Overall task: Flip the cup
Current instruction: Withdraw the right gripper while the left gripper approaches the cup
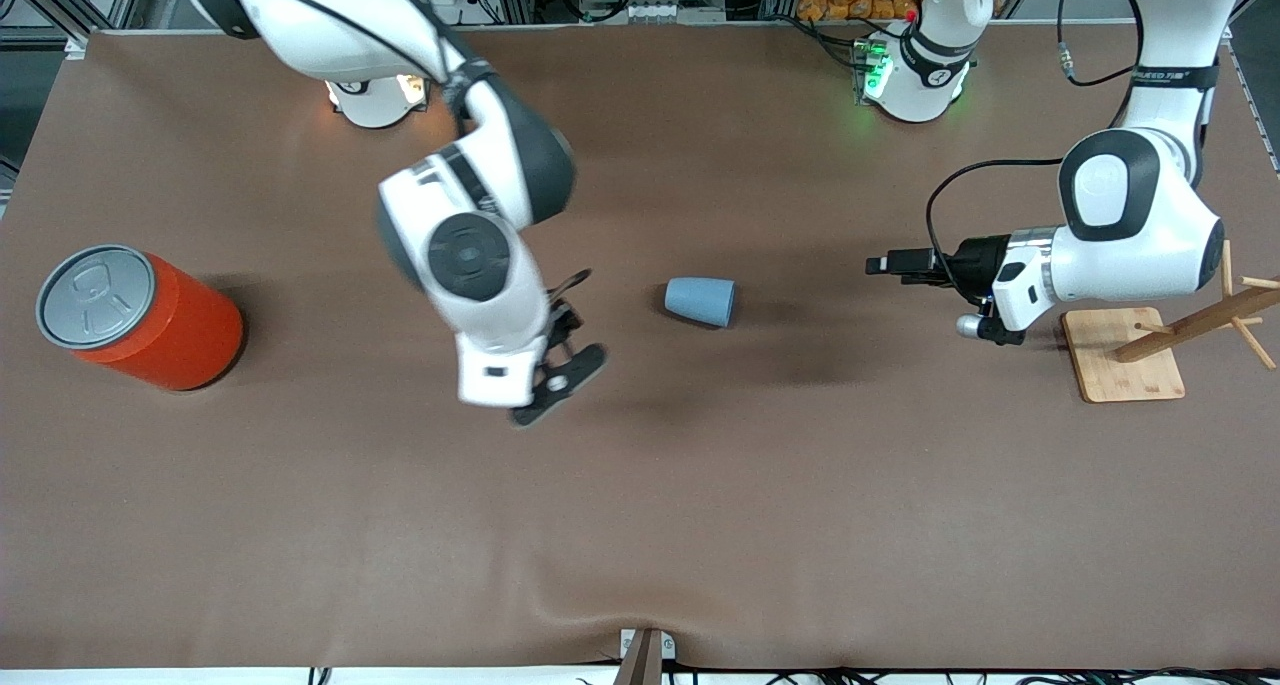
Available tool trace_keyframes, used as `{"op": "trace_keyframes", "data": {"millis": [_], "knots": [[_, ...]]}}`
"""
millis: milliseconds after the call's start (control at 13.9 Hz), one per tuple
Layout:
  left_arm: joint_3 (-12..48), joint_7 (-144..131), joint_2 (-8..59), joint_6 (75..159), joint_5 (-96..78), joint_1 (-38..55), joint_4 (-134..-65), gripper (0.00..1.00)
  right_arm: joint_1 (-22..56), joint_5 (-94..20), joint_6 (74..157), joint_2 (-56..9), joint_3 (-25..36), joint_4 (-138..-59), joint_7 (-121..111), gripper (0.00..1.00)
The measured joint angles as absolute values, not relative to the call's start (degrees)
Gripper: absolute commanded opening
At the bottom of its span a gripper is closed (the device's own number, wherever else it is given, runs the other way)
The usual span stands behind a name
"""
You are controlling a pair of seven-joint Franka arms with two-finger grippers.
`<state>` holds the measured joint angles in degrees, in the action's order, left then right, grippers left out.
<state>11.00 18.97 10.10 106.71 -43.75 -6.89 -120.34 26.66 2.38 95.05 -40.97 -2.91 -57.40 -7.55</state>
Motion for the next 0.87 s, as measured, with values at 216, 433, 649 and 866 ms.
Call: {"op": "trace_keyframes", "data": {"millis": [216, 433, 649, 866], "knots": [[10.95, 28.45, 13.17, 107.11, -49.19, -7.12, -121.69, 1.00, 17.97, 2.10, 90.81, -39.86, -4.07, -57.40, -7.49, 1.00], [10.93, 35.87, 17.04, 107.29, -54.21, -7.36, -121.89, 0.94, 10.90, 1.63, 90.12, -38.55, -4.86, -57.39, -6.64, 1.00], [10.93, 44.06, 21.06, 107.36, -59.98, -7.37, -121.96, 0.87, 5.67, 1.51, 87.18, -37.40, -5.66, -57.39, -4.39, 1.00], [11.02, 46.91, 23.27, 107.38, -61.49, -7.16, -121.86, 0.78, 0.74, 1.47, 84.77, -35.99, -8.30, -57.37, -1.06, 1.00]]}}
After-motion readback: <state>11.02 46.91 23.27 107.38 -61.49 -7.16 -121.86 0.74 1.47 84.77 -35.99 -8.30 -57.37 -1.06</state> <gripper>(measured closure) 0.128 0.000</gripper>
